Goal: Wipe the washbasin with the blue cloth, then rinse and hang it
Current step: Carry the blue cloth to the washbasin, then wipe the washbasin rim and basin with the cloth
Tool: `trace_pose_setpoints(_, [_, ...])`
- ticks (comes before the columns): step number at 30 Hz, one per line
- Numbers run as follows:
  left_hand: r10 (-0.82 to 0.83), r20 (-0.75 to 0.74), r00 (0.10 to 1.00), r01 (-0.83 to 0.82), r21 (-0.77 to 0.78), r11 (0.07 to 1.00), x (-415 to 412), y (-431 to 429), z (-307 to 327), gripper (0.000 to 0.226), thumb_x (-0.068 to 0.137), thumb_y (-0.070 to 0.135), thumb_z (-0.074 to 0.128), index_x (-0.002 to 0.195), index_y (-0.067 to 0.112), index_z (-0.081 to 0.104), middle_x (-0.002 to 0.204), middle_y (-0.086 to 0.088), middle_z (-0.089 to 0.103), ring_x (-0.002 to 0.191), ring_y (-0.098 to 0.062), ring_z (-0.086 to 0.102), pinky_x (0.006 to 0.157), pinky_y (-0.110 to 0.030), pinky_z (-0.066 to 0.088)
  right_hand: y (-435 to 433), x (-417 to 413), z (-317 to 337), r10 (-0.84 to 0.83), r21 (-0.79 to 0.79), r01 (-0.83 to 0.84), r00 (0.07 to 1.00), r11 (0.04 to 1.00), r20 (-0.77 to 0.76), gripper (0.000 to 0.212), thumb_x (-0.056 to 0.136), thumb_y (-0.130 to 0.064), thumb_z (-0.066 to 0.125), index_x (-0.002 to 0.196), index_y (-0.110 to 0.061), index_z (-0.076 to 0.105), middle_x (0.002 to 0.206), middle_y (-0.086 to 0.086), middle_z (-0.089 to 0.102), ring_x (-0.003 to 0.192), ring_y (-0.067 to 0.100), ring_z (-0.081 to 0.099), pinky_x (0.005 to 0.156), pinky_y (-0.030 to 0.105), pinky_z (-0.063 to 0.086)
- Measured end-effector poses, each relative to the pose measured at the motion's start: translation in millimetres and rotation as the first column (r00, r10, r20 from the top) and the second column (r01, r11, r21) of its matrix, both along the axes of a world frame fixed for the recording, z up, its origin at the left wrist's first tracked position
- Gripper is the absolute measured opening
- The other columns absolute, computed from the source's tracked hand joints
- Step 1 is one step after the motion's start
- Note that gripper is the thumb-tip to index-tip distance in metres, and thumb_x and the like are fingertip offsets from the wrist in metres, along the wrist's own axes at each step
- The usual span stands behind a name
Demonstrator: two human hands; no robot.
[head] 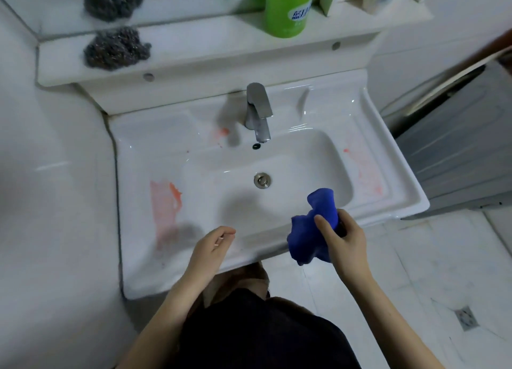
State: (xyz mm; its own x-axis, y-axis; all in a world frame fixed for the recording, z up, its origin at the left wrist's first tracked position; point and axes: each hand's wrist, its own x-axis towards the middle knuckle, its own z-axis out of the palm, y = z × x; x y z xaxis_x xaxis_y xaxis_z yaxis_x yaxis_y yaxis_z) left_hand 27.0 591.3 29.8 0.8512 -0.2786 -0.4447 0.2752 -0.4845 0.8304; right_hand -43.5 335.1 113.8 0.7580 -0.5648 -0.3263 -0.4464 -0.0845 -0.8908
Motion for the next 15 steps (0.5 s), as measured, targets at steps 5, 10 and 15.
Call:
trace_pose_setpoints(5, [-0.005,0.019,1.000,0.005,-0.023,1.000,77.1,-15.0,-1.9,0.012,0.091,0.032,0.057,0.091,0.040,0.067,0.095,0.022,0.070,0.098,-0.006,0.066,0.092,-0.029,0.050,-17.7,58.2,0.2,0.046,-0.067,-0.047,0.999,0.997,-0.009,0.011,0.092,-0.019,0.065,0.083,-0.015,0.060,0.069,0.000,0.058,0.061,0.010,0.050,0.056,0.019,0.042])
trace_pose_setpoints(10, [-0.067,0.106,0.992,0.062,0.046,0.997,145.5,-33.6,2.9,0.013,0.096,0.027,0.055,0.098,0.031,0.066,0.102,0.014,0.068,0.091,0.000,0.061,0.084,-0.022,0.045,-31.6,121.9,-11.5,0.237,-0.177,-0.238,0.971,0.955,-0.027,0.019,0.090,-0.021,0.066,0.079,-0.010,0.055,0.068,0.000,0.052,0.060,0.017,0.045,0.055,0.025,0.038])
trace_pose_setpoints(15, [-0.086,0.136,0.987,0.061,0.180,0.982,165.9,-43.8,-27.4,0.018,0.095,0.025,0.050,0.104,0.016,0.063,0.106,0.001,0.065,0.096,-0.018,0.060,0.088,-0.033,0.049,-36.0,165.8,-47.7,0.510,-0.321,-0.548,0.836,0.772,-0.202,0.018,0.089,-0.027,0.065,0.079,-0.016,0.055,0.076,-0.001,0.053,0.067,0.014,0.049,0.057,0.024,0.036])
